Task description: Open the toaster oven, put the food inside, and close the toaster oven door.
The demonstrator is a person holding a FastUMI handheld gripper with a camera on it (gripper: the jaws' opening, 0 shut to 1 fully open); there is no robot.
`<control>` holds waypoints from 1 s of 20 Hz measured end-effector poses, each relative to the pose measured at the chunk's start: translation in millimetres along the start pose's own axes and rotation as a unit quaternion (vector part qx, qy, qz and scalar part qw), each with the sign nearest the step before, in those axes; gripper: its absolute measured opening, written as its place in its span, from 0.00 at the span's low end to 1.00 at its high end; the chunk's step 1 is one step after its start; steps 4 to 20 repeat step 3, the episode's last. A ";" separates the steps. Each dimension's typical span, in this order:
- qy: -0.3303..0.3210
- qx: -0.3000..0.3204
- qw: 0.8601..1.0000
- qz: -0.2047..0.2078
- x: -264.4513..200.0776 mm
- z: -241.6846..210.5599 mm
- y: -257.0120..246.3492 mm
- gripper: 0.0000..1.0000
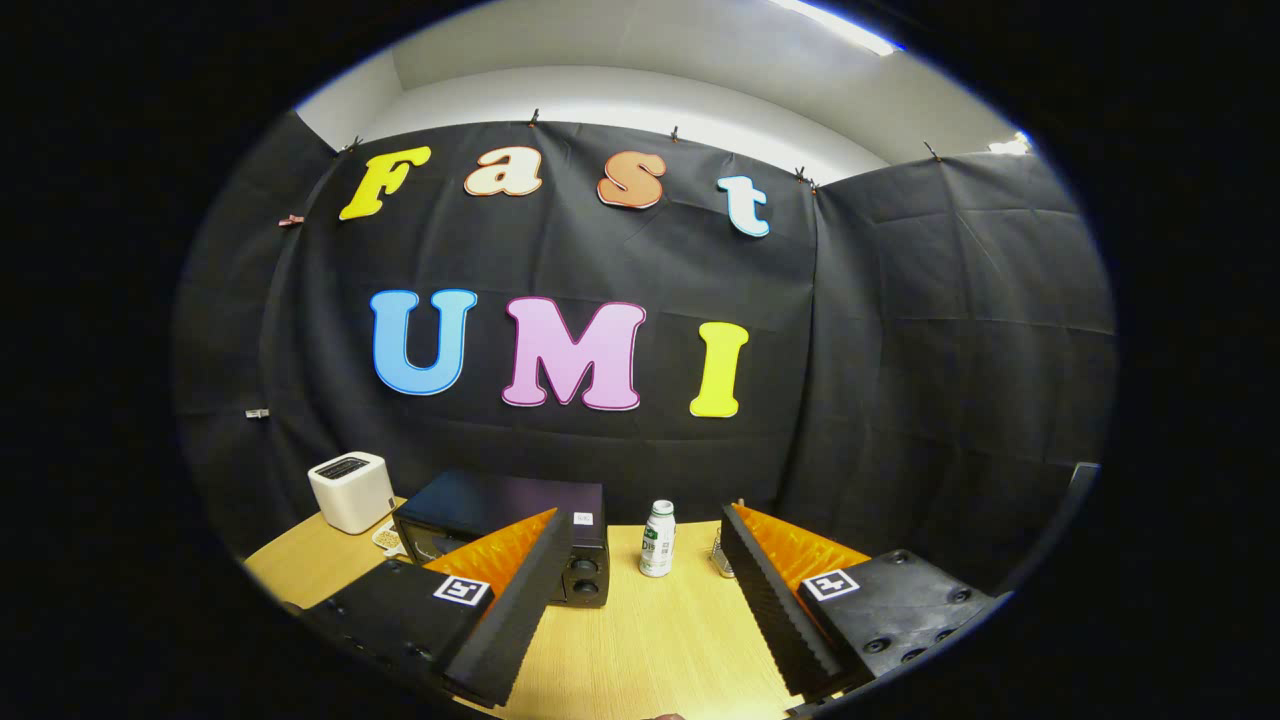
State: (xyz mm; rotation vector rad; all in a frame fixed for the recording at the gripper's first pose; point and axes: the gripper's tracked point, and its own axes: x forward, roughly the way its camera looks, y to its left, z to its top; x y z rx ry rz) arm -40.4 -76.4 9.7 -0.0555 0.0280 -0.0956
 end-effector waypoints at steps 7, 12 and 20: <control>0.008 0.014 1.000 0.005 2.2 -3.2 2.2 0.98; 0.008 0.014 1.000 0.005 2.2 -3.2 2.2 0.98; 0.008 0.014 1.000 0.005 2.2 -3.2 2.2 0.98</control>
